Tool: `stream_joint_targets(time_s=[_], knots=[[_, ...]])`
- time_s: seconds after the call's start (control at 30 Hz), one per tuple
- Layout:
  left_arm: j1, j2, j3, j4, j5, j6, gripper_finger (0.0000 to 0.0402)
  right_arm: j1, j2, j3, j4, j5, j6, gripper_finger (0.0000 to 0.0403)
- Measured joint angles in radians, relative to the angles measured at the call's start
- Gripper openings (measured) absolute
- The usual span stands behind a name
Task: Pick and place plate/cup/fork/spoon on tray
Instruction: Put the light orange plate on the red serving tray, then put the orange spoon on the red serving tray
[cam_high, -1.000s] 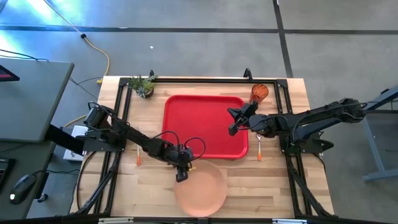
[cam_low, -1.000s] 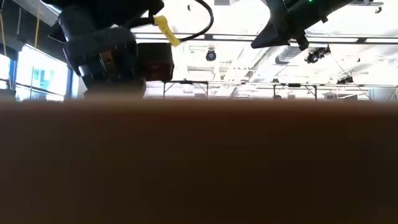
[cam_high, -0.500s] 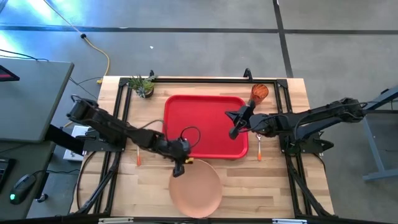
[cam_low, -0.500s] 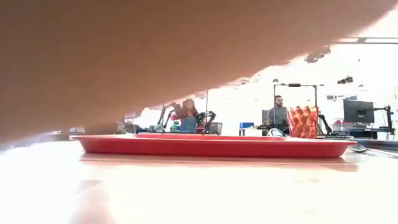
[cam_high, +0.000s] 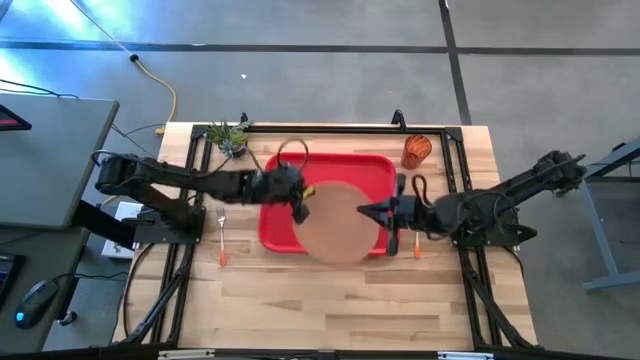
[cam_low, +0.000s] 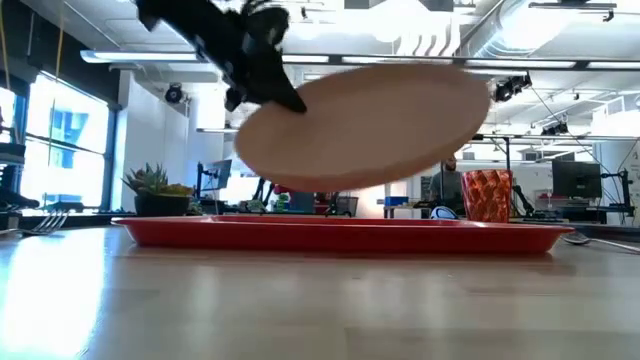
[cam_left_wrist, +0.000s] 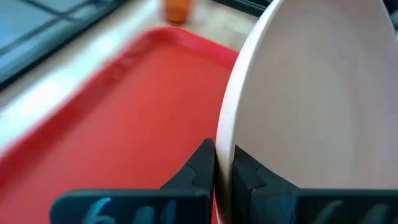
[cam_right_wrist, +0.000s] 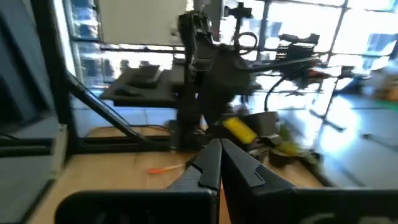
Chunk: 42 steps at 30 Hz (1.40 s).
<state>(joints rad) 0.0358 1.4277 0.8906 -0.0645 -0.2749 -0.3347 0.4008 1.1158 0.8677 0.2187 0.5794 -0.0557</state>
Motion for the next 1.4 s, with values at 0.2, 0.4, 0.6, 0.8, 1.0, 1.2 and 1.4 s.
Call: stream_joint_targets(time_s=[0.2, 0.4, 0.6, 0.8, 1.0, 1.2, 1.4], knots=[[0.189, 0.048, 0.000, 0.006, 0.036, -0.026, 0.0006, 0.078, -0.005, -0.001, -0.074, 0.301, -0.009, 0.0000], [0.293, 0.137, 0.000, 0.011, 0.162, -0.057, 0.0006, 0.089, -0.005, -0.002, -0.123, 0.382, 0.032, 0.0000], [0.327, 0.255, 0.000, 0.016, 0.182, -0.091, 0.0020, 0.089, -0.005, -0.002, -0.125, 0.382, 0.052, 0.0000], [0.331, 0.348, 0.000, 0.025, 0.222, -0.083, 0.0048, 0.089, -0.005, -0.002, -0.126, 0.382, 0.056, 0.0000], [0.331, 0.402, 0.002, 0.039, 0.237, -0.083, 0.0079, 0.089, -0.005, -0.002, -0.127, 0.381, 0.056, 0.0000], [0.328, 0.392, 0.000, 0.049, 0.234, -0.080, 0.0116, 0.089, -0.005, -0.002, -0.132, 0.381, 0.056, 0.0000], [0.327, 0.319, -0.002, 0.047, 0.234, -0.025, 0.0152, 0.082, -0.005, -0.002, -0.207, 0.378, 0.111, 0.0000]])
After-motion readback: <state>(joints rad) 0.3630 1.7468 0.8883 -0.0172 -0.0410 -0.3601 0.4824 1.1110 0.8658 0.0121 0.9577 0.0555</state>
